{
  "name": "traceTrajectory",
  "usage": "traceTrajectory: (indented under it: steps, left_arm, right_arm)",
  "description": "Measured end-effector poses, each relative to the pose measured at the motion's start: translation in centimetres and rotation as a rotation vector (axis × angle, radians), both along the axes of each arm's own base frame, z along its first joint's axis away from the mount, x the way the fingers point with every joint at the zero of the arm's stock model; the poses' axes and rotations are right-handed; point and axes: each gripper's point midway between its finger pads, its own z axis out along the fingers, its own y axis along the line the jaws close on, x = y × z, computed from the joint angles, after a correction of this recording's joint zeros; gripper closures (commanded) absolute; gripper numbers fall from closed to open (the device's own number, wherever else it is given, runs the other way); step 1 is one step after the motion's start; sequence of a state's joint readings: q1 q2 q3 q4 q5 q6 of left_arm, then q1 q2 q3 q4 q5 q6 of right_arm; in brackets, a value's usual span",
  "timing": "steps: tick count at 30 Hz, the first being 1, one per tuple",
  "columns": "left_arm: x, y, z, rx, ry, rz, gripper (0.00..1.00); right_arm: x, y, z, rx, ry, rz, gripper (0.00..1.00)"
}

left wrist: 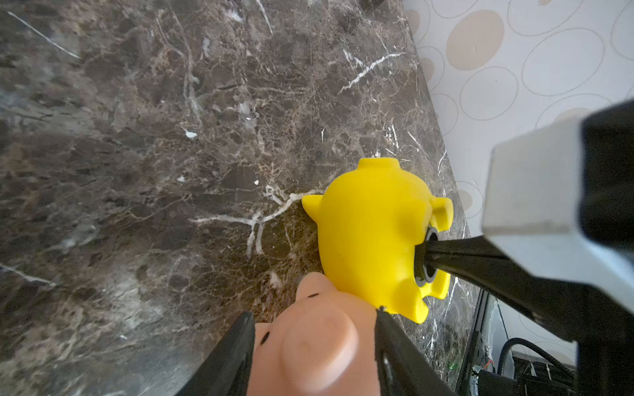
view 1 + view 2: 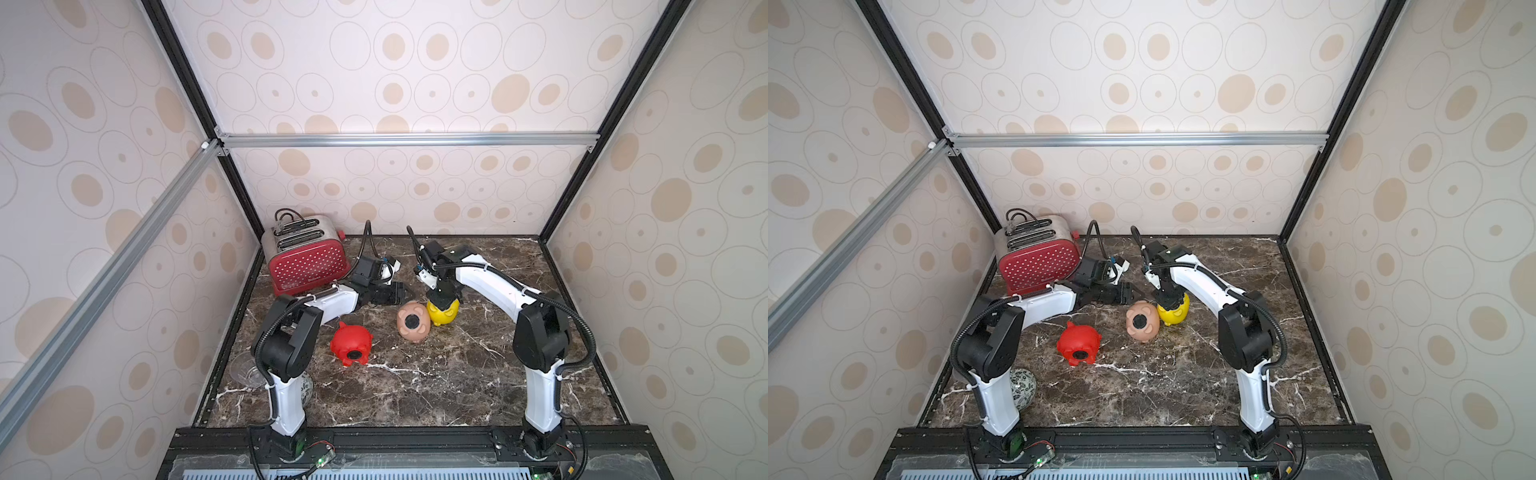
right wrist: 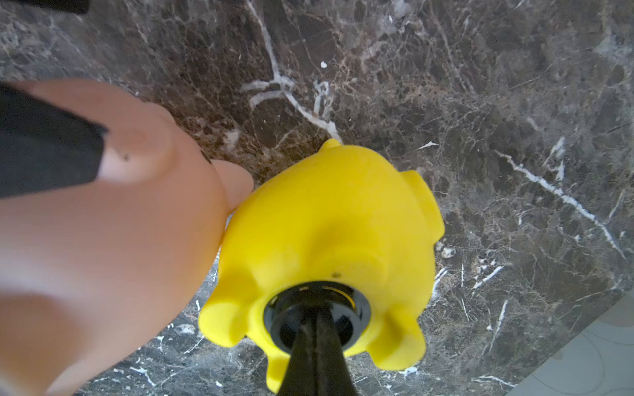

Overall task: Close piggy banks
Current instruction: Insert the knob into the piggy bank.

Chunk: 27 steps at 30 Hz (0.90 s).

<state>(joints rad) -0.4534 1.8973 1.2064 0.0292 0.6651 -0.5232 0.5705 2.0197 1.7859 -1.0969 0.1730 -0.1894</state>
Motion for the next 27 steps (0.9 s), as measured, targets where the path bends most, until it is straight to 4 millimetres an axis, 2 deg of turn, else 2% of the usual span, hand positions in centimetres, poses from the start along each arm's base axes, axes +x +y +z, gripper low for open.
traceTrajectory:
  steps: [27]
  left_arm:
    - [0.0, 0.0, -0.58, 0.005, 0.011, 0.0, 0.44]
  right_arm:
    - [0.04, 0.07, 0.03, -0.058, -0.017, 0.098, 1.0]
